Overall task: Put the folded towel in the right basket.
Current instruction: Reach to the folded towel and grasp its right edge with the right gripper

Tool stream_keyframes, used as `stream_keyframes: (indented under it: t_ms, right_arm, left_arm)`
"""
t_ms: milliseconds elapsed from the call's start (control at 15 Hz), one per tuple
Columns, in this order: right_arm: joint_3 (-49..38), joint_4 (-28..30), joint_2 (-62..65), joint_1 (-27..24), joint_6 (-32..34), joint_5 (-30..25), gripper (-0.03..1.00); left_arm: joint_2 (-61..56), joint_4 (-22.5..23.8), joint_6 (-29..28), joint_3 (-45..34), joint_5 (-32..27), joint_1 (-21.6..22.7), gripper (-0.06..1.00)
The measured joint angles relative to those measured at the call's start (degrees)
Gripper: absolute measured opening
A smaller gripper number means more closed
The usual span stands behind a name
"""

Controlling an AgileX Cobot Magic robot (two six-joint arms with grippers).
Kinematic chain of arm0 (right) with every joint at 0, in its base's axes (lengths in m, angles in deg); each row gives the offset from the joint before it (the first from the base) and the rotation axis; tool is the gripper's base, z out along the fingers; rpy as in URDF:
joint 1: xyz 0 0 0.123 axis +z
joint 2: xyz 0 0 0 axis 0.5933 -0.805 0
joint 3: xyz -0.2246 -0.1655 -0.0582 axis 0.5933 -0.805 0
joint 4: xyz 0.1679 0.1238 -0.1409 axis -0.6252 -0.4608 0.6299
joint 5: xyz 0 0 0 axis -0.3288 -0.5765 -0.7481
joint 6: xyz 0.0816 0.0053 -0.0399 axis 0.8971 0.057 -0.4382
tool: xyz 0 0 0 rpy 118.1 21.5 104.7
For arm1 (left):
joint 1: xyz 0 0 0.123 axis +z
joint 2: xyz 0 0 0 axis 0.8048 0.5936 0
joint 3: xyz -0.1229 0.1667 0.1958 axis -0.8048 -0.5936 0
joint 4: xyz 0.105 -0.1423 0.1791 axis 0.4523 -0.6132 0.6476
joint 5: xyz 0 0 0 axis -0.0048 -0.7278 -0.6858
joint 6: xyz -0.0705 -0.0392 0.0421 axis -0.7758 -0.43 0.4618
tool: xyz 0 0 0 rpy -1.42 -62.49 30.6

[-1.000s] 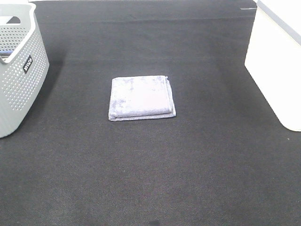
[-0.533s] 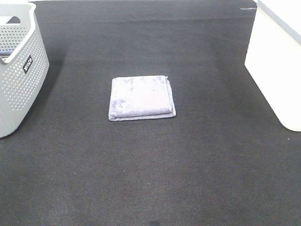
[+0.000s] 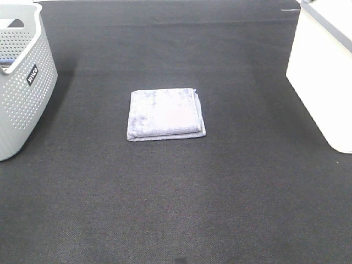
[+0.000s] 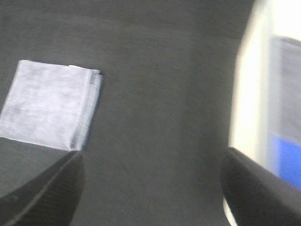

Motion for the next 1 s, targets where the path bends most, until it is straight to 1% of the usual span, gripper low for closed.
stream_keyframes:
  t_ms: [133,200,267,400,533,667,800,867,1000]
  right_arm:
    - [8.54,-0.17,-8.77,3.55,-0.06,-2.01,0.75]
    - [8.54,-0.17,-8.77,3.55,-0.06,-2.01,0.75]
    - [15.07,-1.60,-16.16,4.81,0.63,-4.70,0.75]
    - [22.98,-5.84,-24.98,4.98,1.83,-8.08,0.75]
    - [29.45,-8.25,-32.54,4.98,2.52,-11.17,0.75]
    - [33.17,-9.97,-38.45,4.98,2.58,-12.89,0.75]
    - [34.43,-12.43,-43.37,4.98,2.41,-14.27,0.75]
    - [34.66,-15.58,-46.29,4.98,1.38,-15.41,0.75]
    - [34.72,-19.94,-49.50,4.98,-0.63,-16.39,0.75]
  left_arm:
    - [0.00,0.00,0.00,0.00,0.00,0.00,0.97]
    - [0.00,0.00,0.00,0.00,0.00,0.00,0.97]
    - [0.00,0.00,0.00,0.00,0.00,0.00,0.97]
    - [0.00,0.00,0.00,0.00,0.00,0.00,0.97]
    - [0.00,0.00,0.00,0.00,0.00,0.00,0.97]
    - [0.00,0.00,0.00,0.00,0.00,0.00,0.97]
    - [0.00,0.00,0.00,0.00,0.00,0.00,0.97]
    - [0.00,0.00,0.00,0.00,0.00,0.00,0.97]
    - [0.00,0.00,0.00,0.00,0.00,0.00,0.97]
